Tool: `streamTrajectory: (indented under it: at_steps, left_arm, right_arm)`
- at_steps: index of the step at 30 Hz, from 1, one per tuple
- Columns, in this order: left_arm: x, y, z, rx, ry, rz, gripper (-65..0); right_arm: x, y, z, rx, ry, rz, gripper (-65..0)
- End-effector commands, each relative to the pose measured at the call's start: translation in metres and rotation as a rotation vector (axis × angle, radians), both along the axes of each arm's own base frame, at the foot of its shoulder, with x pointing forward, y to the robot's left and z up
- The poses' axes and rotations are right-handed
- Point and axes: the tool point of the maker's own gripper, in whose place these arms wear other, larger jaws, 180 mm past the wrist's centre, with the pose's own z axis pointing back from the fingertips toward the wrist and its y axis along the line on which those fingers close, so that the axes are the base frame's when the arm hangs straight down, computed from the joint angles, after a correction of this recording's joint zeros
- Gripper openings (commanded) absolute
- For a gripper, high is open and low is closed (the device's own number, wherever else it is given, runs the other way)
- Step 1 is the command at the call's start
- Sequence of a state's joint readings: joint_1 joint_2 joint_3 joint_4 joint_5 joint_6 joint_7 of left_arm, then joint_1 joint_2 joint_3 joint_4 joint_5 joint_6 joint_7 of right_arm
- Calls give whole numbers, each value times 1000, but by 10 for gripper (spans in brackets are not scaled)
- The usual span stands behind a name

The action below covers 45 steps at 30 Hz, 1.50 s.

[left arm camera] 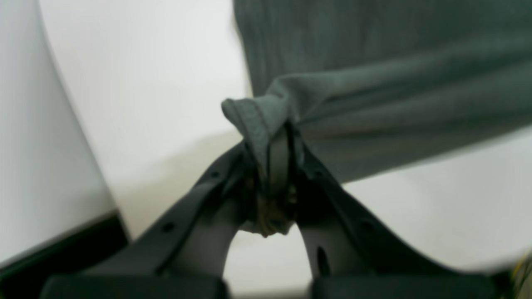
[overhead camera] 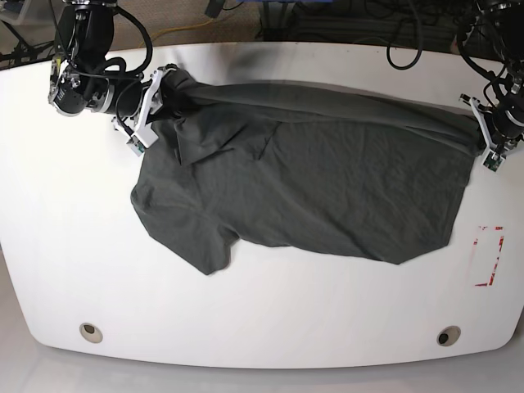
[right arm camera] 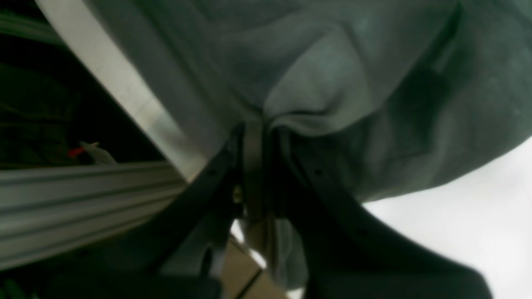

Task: Fold the T-shirt properly
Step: 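Pull the held shirt edge outward with the right gripper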

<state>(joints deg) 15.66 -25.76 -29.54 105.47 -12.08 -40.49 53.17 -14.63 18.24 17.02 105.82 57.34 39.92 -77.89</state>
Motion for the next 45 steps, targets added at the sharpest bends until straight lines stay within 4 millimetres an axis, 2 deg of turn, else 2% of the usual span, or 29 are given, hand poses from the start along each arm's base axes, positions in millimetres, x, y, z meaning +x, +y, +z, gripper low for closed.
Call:
streamTrajectory:
  at_steps: [1,3,9,11,12,15,18,20,22,24,25,30,33,41,45]
  left_arm:
    - [17,16,13,13,-42,24,-642]
    - [27,25,15,10,-48,37,-642]
    - [54,27,8,-26,-36,38,-640]
    - [60,27,2,-44,-21,43,-639]
    - [62,27,-1,-53,-13,46,-639]
    - [65,31,-9,-61,18,52,-621]
    - [64,30,-17,-54,55,37,-482]
    - [63,31,-20,-58,62,40,-383]
    - [61,32,-24,-65,74,47,-237]
    - [59,33,-27,-69,83,53,-151]
    - [60,34,-28,-76,81,55,-129]
    - [68,27,-22,-98,22,26,-136]
    - [71,24,-11,-81,-5,10,-136]
    - [43,20,-34,-85,57,-3,-138]
    - [29,12,-50,-130,56,-22,-138]
  right_arm:
    - [16,-4,6,39,-26,-22,-650]
    - [23,-7,2,48,-15,-38,-650]
    - [48,-10,9,83,-41,-60,-650]
    - [54,-8,12,110,-47,-64,-618]
    - [55,-8,13,124,-47,-67,-595]
    - [56,-6,13,179,-31,-78,-452]
    - [55,-10,11,195,-17,-97,-271]
    - [58,-22,14,197,-32,-141,-217]
    - [53,-39,12,190,-29,-198,-197]
    - [48,-47,14,187,-27,-218,-197]
    - [46,-49,16,193,-32,-224,-197]
    - [13,-43,12,228,11,-227,-197]
    - [-16,-39,3,214,63,-222,-197]
    - [-55,-16,3,231,99,-230,-197]
    - [-66,-12,-13,175,142,-250,-197]
